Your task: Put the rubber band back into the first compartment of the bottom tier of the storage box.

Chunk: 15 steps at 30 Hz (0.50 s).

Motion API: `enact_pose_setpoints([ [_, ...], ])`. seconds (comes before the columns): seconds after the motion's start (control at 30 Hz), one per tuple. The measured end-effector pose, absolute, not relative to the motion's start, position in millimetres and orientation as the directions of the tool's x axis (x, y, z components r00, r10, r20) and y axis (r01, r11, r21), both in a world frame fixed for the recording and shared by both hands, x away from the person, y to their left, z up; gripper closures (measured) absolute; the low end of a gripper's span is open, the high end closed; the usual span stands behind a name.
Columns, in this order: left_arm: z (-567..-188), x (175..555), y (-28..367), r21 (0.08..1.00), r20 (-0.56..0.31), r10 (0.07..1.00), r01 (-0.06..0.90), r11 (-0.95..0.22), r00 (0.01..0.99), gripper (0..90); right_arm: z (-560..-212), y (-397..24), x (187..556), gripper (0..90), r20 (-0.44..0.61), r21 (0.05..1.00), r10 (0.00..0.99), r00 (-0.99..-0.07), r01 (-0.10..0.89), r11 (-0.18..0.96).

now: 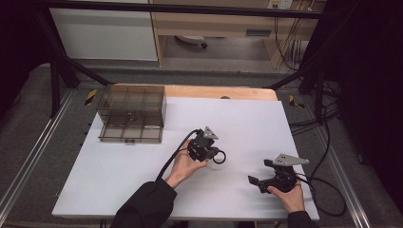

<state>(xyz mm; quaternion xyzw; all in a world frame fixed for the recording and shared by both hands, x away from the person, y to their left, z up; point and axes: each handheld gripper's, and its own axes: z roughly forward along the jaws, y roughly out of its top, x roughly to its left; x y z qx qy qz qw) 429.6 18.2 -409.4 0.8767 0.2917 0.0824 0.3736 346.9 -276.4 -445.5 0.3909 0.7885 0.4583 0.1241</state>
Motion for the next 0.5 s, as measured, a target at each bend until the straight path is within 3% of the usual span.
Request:
enact_pose_setpoints([
  [0.5,-402.2,422.3,47.7,0.701,-0.072,0.577,0.453,-0.550,0.813,87.0,-445.7,-276.3,346.9,0.8,0.162,0.820,0.731,-0.663,0.503,0.275],
])
